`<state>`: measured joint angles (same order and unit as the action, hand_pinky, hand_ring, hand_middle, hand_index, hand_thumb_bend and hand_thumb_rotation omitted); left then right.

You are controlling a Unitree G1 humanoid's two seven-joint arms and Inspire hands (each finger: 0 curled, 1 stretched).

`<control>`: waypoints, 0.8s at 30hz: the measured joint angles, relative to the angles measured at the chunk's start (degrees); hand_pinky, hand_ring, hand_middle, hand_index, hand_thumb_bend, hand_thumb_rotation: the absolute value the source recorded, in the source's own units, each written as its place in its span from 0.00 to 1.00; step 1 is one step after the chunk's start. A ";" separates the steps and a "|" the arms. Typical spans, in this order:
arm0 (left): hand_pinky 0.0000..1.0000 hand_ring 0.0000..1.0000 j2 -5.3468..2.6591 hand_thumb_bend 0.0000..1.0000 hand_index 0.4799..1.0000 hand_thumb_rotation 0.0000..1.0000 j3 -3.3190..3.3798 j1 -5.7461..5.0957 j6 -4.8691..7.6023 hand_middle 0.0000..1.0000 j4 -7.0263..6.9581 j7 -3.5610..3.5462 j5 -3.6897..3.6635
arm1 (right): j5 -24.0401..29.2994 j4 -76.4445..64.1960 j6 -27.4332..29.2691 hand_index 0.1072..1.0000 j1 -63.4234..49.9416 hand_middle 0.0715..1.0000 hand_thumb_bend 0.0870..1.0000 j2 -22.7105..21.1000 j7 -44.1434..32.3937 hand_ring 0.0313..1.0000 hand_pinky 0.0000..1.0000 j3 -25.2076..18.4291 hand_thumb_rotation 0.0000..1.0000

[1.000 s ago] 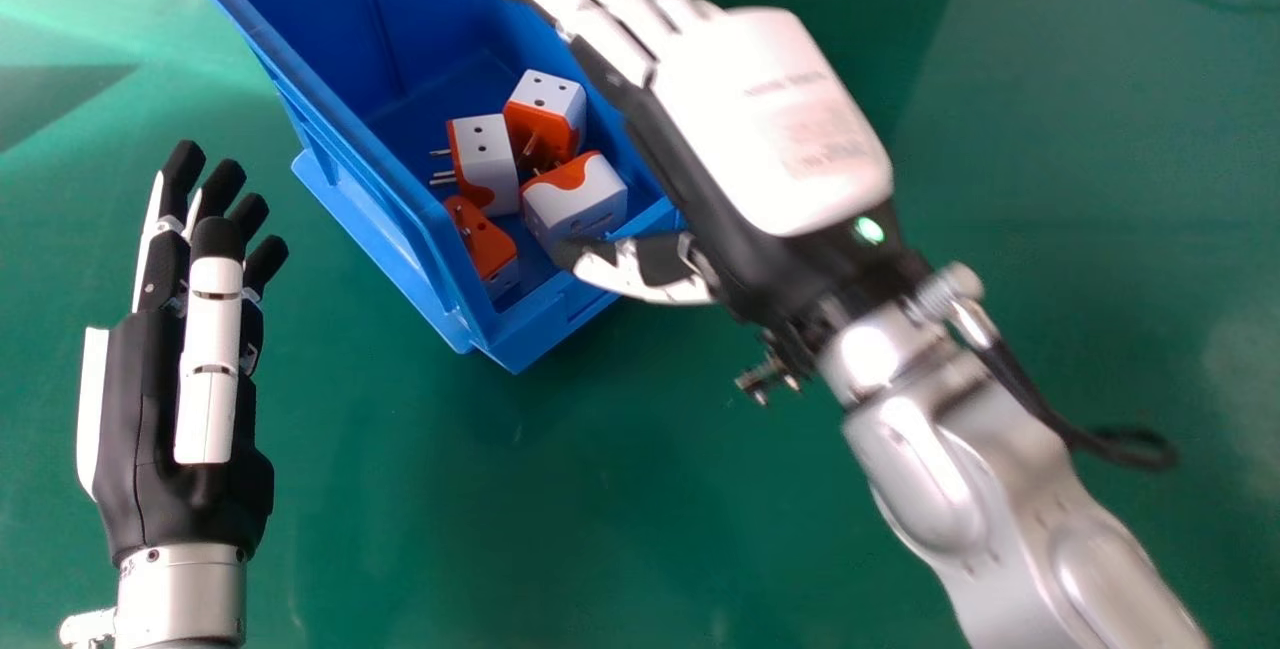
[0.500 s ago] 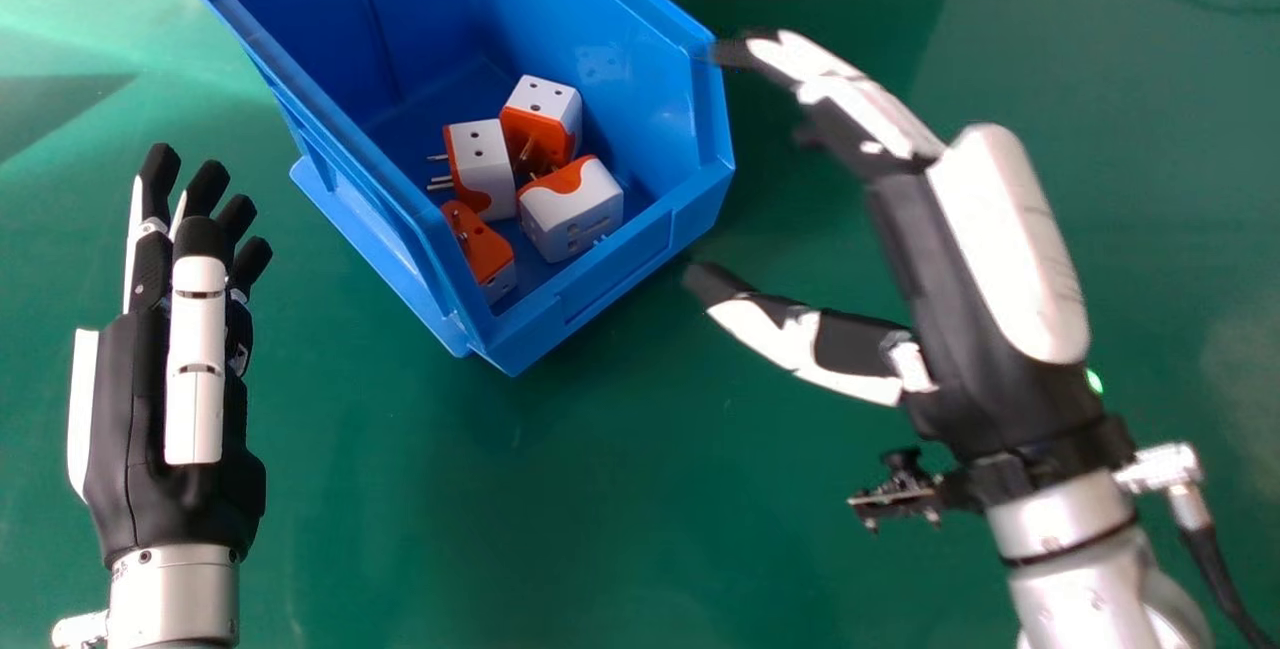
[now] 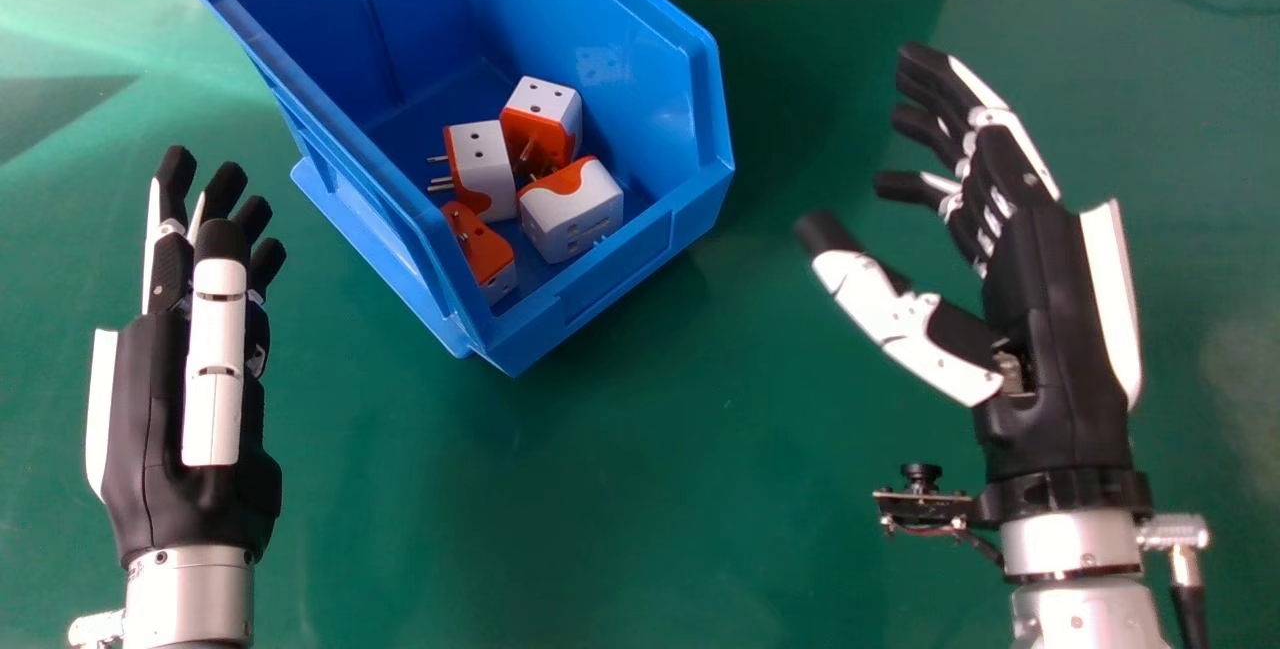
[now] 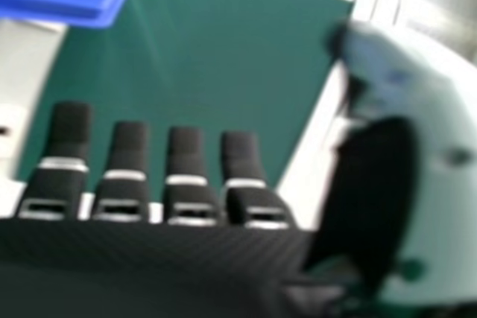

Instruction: Pick all objects and put in blue box

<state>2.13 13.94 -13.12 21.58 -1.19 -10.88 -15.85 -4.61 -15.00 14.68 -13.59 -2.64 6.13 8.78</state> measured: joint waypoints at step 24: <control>1.00 0.99 -0.21 0.47 1.00 0.85 -0.60 0.55 0.31 1.00 2.86 -0.04 1.29 | 11.69 10.63 -0.17 1.00 3.02 1.00 0.27 0.04 -12.09 1.00 1.00 -8.97 1.00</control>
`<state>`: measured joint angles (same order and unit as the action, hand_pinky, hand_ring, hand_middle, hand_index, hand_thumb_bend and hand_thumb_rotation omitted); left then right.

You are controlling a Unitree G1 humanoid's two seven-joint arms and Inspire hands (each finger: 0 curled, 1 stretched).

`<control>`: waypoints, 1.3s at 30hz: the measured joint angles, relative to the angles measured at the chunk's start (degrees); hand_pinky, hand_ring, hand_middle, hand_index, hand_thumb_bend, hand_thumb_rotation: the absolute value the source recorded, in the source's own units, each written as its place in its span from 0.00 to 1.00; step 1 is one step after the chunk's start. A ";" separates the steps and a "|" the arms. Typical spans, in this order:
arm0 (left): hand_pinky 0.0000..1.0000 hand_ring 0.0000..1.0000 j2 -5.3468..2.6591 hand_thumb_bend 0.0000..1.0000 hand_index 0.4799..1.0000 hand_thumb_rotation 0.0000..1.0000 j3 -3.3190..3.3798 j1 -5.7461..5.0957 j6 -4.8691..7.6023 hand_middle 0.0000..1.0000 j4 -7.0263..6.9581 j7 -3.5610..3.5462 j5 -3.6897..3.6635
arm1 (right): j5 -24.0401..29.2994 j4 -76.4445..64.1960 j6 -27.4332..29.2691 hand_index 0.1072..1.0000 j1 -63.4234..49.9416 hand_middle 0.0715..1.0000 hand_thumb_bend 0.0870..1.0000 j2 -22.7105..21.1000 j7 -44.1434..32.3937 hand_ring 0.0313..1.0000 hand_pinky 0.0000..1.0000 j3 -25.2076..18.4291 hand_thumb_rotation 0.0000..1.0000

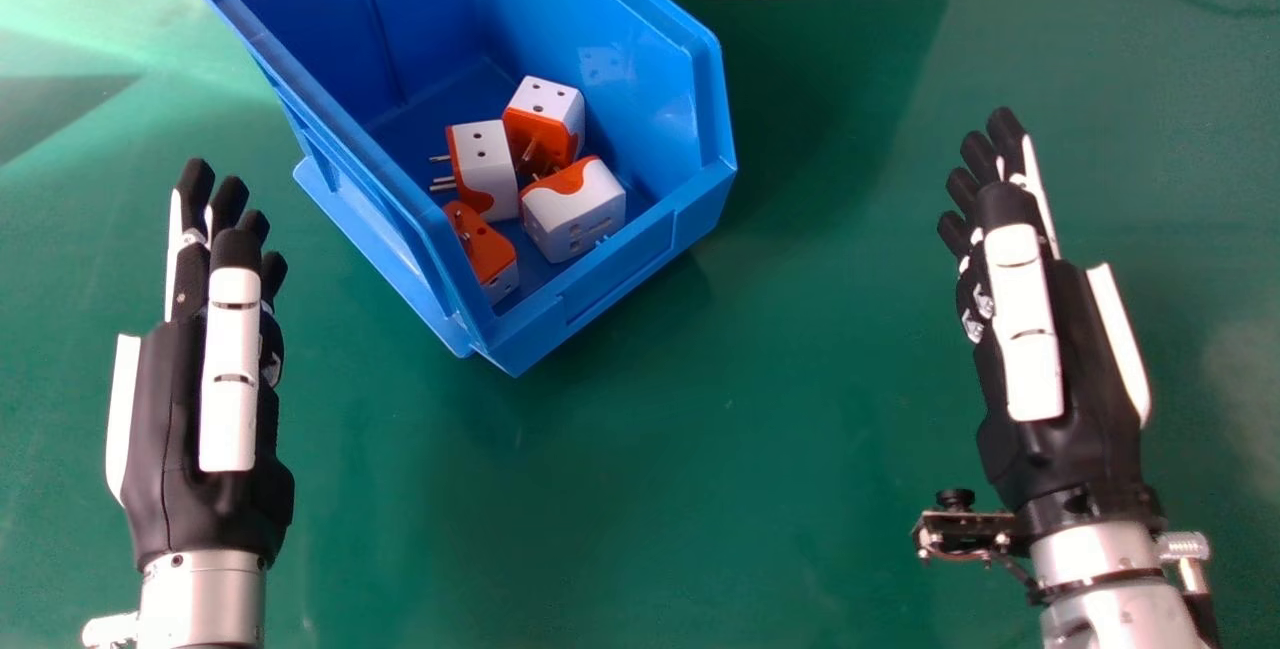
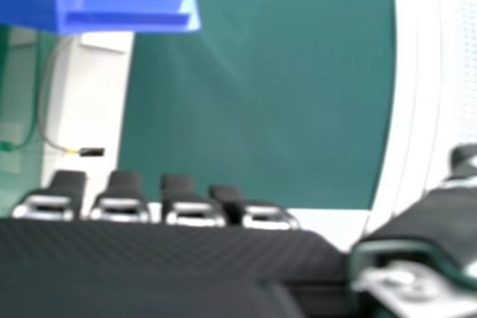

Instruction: Pick all objects and put in blue box

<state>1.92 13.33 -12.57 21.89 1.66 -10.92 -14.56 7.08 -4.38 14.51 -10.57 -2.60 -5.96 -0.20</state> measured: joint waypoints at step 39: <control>1.00 0.97 -1.42 0.50 0.94 0.71 0.07 2.99 5.40 0.98 6.24 0.70 -0.60 | 3.83 6.21 4.00 1.00 2.90 1.00 0.17 3.39 -4.05 1.00 1.00 -3.51 1.00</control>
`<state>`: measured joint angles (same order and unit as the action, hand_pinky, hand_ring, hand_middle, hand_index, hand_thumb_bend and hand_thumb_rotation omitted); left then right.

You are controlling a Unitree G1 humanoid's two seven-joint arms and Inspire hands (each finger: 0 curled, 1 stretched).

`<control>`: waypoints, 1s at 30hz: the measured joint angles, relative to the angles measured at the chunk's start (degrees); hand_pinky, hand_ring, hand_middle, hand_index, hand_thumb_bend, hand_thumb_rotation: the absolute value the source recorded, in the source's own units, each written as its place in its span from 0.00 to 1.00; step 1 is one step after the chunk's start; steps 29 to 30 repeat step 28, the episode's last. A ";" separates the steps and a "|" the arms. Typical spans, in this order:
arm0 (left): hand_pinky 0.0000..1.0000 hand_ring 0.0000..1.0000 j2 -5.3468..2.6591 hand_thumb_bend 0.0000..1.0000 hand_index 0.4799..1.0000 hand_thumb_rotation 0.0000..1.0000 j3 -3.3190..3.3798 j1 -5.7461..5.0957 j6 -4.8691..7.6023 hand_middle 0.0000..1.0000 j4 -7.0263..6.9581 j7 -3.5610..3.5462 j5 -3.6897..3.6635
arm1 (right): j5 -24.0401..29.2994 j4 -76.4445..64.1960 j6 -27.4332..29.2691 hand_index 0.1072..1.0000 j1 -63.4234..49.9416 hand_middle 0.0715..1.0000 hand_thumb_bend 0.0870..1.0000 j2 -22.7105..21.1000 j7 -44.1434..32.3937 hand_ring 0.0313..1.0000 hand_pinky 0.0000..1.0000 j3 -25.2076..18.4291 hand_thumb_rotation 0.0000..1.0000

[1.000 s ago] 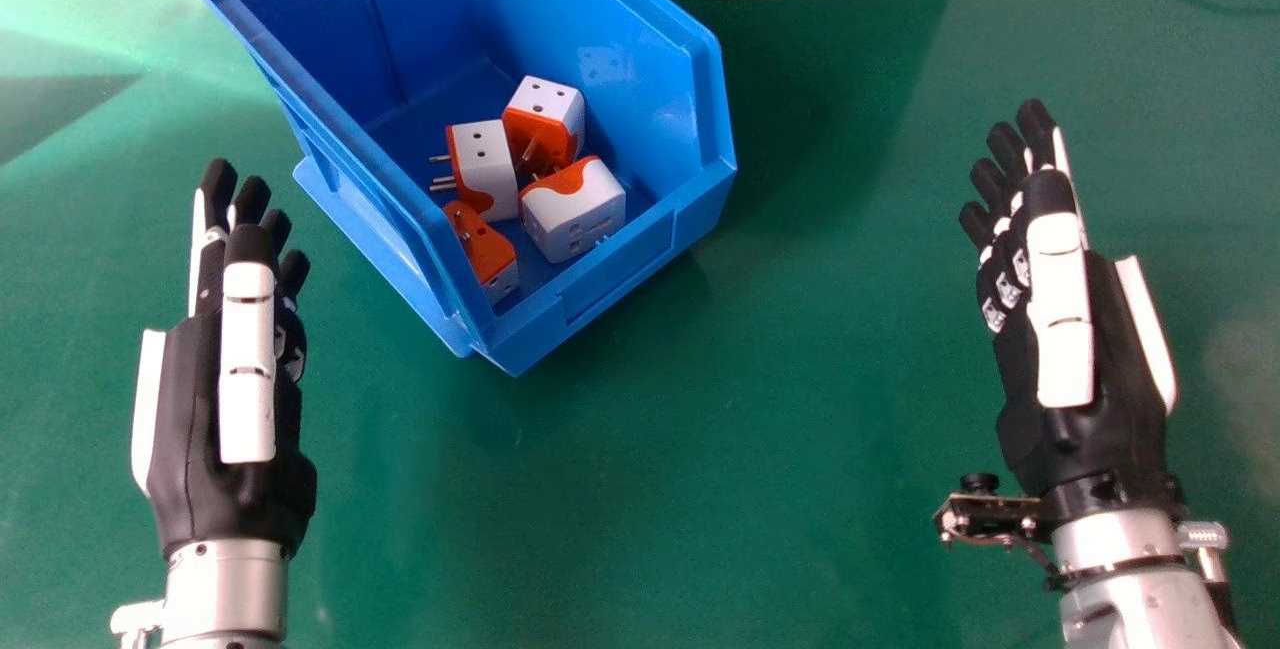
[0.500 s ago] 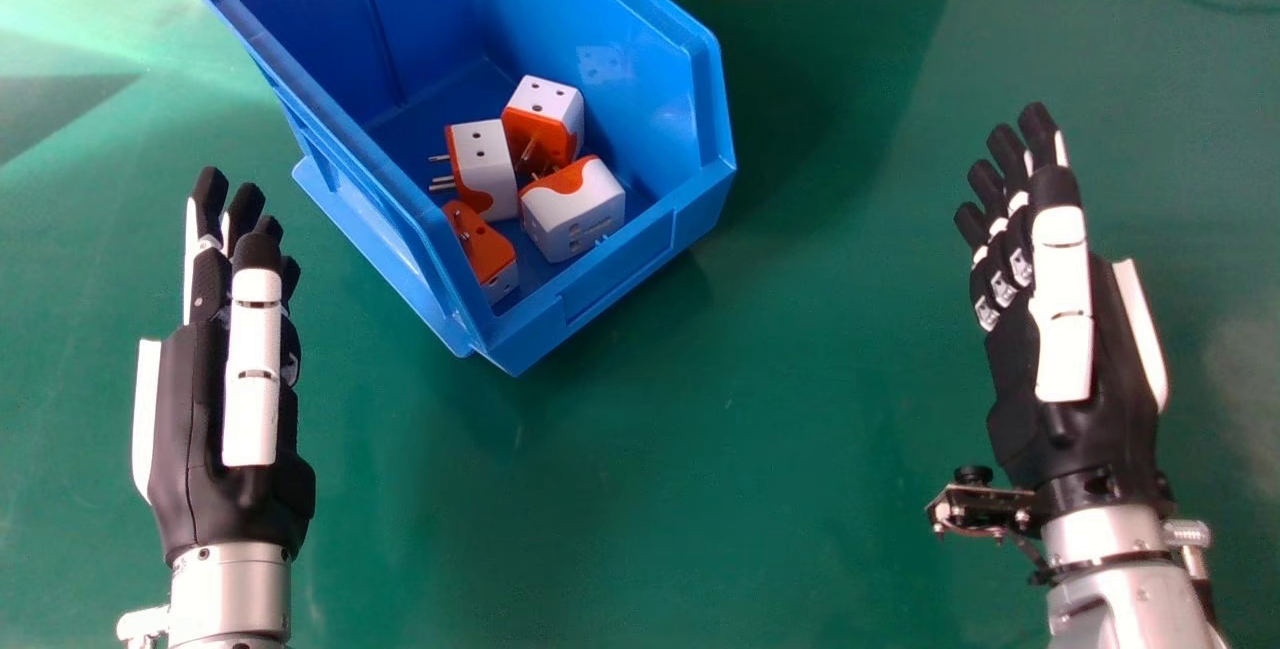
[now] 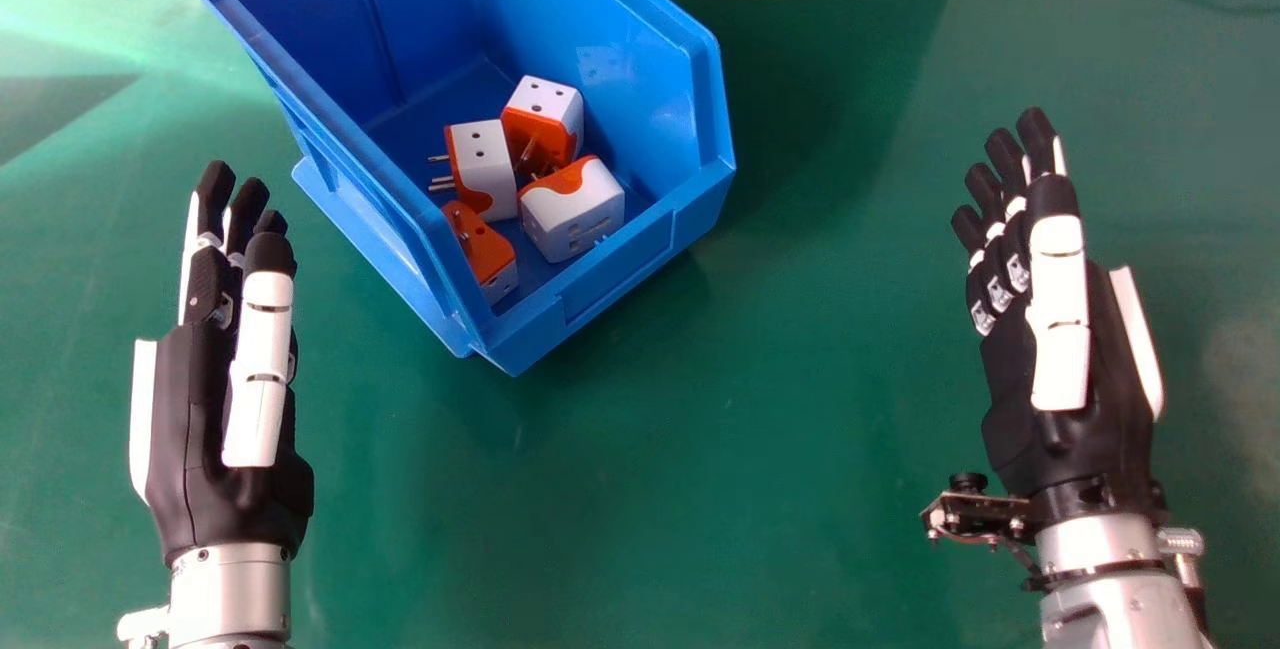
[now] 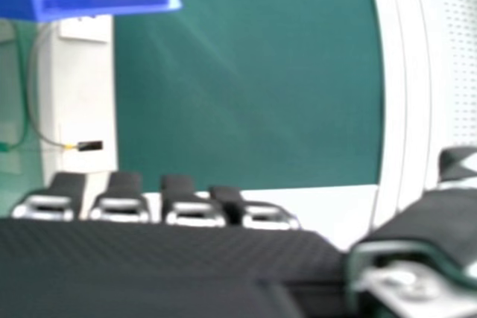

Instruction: Pick all objects and put in blue box

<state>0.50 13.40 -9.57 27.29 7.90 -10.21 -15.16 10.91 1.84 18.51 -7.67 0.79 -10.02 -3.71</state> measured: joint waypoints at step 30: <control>1.00 0.97 -1.25 0.44 0.93 0.72 -0.30 -1.10 0.44 0.96 -0.09 0.57 1.13 | 0.00 -0.01 0.86 1.00 -0.97 1.00 0.18 0.32 0.20 1.00 1.00 -0.22 1.00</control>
